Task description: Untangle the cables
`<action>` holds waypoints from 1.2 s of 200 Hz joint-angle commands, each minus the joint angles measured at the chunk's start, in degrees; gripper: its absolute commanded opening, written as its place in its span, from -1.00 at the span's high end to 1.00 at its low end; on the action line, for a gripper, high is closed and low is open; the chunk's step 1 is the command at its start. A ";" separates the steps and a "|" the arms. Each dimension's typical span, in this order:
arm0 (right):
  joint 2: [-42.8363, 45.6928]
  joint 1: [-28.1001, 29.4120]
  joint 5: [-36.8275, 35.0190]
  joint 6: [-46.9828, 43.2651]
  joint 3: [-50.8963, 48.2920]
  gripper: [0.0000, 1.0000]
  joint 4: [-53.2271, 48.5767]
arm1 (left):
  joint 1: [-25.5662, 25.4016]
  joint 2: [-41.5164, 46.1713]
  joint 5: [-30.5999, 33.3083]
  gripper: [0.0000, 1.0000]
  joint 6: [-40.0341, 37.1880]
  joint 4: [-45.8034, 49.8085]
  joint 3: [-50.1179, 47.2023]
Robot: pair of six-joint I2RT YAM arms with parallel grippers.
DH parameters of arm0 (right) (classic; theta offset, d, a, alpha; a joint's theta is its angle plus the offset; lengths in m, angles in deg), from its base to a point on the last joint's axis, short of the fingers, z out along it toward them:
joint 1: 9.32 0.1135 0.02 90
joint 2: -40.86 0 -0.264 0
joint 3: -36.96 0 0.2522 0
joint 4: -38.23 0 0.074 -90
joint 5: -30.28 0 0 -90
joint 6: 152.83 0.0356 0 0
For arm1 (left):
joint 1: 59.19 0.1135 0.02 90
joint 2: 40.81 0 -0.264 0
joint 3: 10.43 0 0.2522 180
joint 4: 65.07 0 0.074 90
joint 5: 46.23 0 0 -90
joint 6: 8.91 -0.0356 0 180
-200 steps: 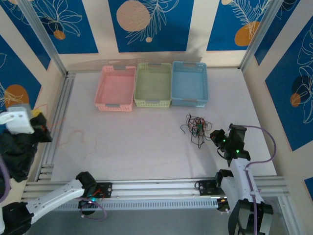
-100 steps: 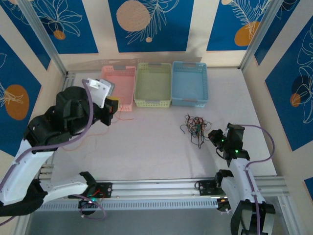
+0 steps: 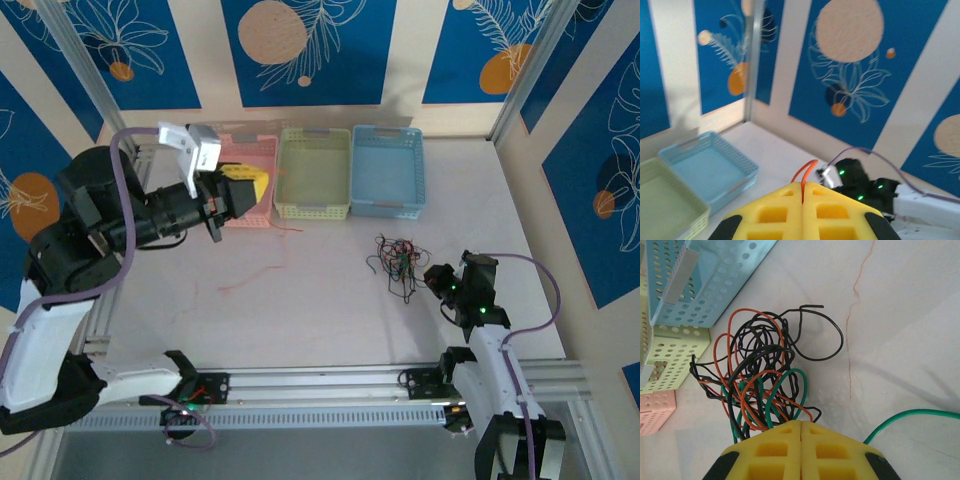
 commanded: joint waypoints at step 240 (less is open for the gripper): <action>1.95 2.19 -2.31 -0.91 -0.39 1.00 -0.19 | -5.92 -14.79 8.80 1.00 4.34 -13.62 -40.35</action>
